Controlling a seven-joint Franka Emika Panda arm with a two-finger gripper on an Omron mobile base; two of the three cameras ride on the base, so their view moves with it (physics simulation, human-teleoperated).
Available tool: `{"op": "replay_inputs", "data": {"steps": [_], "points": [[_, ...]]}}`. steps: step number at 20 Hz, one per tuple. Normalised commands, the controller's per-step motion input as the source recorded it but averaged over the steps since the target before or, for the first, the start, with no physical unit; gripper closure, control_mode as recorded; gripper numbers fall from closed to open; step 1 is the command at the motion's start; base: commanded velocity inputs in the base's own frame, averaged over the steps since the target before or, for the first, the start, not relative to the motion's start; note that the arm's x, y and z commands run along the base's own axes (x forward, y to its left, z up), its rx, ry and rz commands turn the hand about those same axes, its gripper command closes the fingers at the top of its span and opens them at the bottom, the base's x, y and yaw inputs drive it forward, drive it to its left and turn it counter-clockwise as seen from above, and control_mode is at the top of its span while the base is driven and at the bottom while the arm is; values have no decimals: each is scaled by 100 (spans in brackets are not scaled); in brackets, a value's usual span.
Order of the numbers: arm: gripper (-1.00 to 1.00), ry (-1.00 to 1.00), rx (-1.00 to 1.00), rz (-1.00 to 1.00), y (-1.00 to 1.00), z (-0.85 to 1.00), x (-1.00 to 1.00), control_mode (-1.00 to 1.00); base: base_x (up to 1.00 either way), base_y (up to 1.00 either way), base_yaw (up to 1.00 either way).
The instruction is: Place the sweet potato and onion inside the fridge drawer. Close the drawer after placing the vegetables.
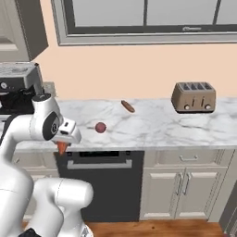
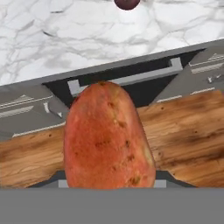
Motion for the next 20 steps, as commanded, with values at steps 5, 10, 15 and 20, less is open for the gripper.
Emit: {"op": "replay_inputs", "data": {"steps": [5,10,15,20], "points": [[100,0,0,0,0,0,0,100,88,-6,-1],[100,0,0,0,0,0,0,100,39,-44,-17],[100,0,0,0,0,0,0,100,10,2,-63],[100,0,0,0,0,0,0,100,6,35,-74]]}}
